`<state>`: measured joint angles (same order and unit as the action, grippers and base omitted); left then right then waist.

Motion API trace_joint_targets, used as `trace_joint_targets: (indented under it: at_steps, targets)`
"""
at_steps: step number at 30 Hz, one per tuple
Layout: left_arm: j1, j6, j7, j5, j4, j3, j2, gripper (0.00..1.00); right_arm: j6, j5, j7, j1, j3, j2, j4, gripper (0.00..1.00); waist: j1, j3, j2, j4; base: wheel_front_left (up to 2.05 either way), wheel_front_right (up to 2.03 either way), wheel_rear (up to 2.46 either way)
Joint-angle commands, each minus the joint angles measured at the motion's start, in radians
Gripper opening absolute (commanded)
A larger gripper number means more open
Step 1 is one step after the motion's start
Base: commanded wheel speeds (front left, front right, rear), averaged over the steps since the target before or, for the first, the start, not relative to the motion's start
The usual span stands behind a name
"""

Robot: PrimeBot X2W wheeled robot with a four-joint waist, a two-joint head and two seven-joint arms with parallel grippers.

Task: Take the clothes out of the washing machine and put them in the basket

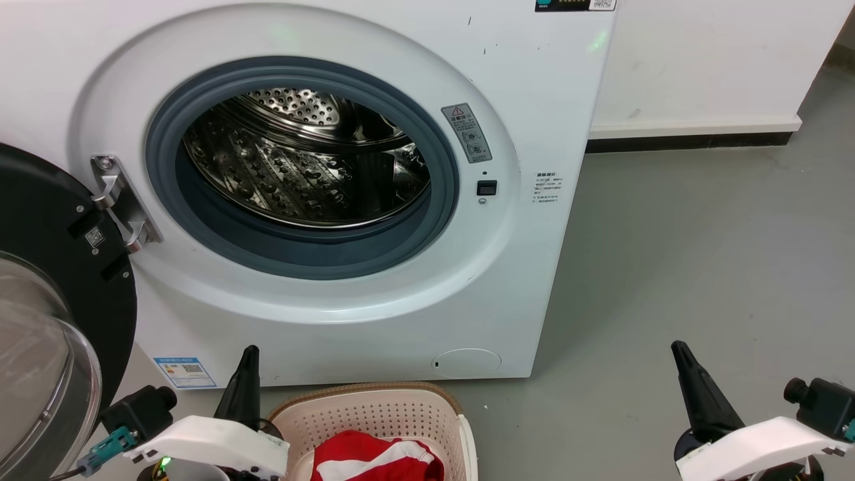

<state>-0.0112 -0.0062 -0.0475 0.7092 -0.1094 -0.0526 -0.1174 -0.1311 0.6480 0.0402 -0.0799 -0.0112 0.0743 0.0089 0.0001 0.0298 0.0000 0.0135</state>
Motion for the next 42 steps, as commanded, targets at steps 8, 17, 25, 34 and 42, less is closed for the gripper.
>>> trace_joint_targets:
  at_steps: [8, 17, 25, 34, 42]
  targets:
    - [0.042, -0.021, 0.020, 0.136, -0.009, 0.026, 0.006, 0.00, 0.000, 0.154, -0.003, 0.052, 0.009, 0.012, 0.025, 0.00, 0.0000, -0.003, 0.0000, -0.001, 0.00, 0.00, 0.00]
    - [0.056, -0.036, 0.039, 0.250, -0.027, 0.045, 0.013, 0.00, 0.000, 0.280, 0.001, 0.073, 0.016, 0.014, 0.055, 0.00, -0.0001, -0.006, 0.0000, -0.003, 0.00, 0.00, 0.00]
    - [0.067, -0.050, 0.056, 0.353, -0.043, 0.061, 0.019, 0.00, 0.000, 0.394, 0.004, 0.092, 0.023, 0.015, 0.082, 0.00, -0.0001, -0.009, 0.0000, -0.004, 0.00, 0.00, 0.00]
    - [0.075, -0.064, 0.072, 0.448, -0.059, 0.078, 0.026, 0.00, 0.000, 0.498, 0.010, 0.109, 0.031, 0.015, 0.108, 0.00, -0.0001, -0.012, 0.0000, -0.005, 0.00, 0.00, 0.00]
    - [0.086, -0.075, 0.087, 0.526, -0.071, 0.091, 0.032, 0.00, 0.000, 0.584, 0.013, 0.121, 0.040, 0.015, 0.130, 0.00, -0.0001, -0.015, 0.0000, -0.006, 0.00, 0.00, 0.00]
